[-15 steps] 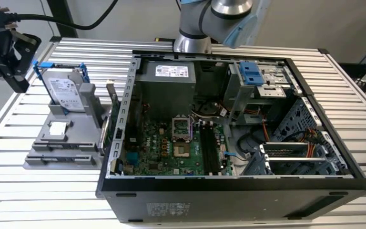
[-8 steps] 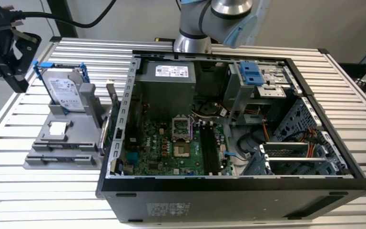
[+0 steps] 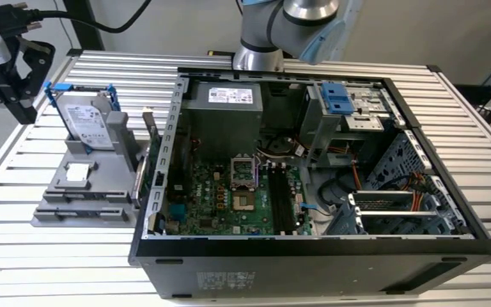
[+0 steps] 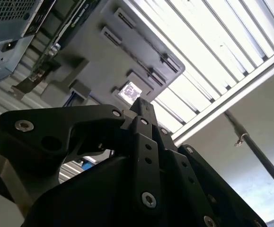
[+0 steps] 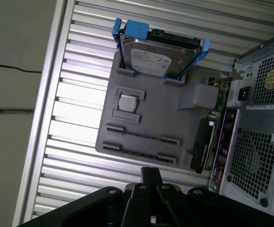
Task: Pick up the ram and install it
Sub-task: 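Pick up the ram and move it above insertion slot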
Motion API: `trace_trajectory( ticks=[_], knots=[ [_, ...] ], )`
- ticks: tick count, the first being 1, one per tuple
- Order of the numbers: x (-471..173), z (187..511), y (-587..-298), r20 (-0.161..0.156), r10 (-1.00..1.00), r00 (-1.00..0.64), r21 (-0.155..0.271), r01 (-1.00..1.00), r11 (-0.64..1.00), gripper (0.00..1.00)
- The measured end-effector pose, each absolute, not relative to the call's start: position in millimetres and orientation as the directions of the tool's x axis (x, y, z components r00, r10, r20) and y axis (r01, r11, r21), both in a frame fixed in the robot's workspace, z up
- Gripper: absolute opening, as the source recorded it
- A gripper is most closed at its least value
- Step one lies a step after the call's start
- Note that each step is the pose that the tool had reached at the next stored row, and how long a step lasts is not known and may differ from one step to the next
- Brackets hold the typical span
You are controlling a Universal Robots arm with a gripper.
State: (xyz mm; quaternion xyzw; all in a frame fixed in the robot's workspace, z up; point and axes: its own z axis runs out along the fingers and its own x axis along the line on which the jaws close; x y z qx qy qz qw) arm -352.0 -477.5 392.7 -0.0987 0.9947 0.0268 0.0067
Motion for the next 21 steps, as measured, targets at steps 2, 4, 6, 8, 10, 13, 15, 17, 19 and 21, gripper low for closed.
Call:
trace_trajectory(
  ticks=[2,4,6,8,10,13,15,17,19,21],
  knots=[
    [-352.0,392.8,-477.5,-0.019,-0.215,-0.976,0.052,-0.216,0.975,0.00],
    [-352.0,392.9,-477.5,-0.019,-0.236,-0.972,0.052,-0.237,0.970,0.00],
    [-352.0,393.0,-477.4,-0.019,-0.258,-0.966,0.052,-0.259,0.965,0.00],
    [-352.0,393.2,-477.5,-0.019,-0.281,-0.960,0.052,-0.281,0.958,0.00],
    [-352.0,393.3,-477.5,-0.019,-0.305,-0.952,0.052,-0.305,0.951,0.00],
    [-352.1,393.5,-477.5,-0.019,-0.343,-0.939,0.052,-0.344,0.938,0.00],
    [-352.1,393.7,-477.5,-0.019,-0.370,-0.929,0.052,-0.371,0.927,0.00],
    [-352.2,393.9,-477.5,-0.019,-0.396,-0.918,0.052,-0.397,0.916,0.00],
    [-352.2,393.9,-477.5,-0.019,-0.425,-0.905,0.052,-0.426,0.903,0.00],
    [-352.3,394.0,-477.5,-0.019,-0.454,-0.891,0.052,-0.455,0.889,0.00]
  ],
)
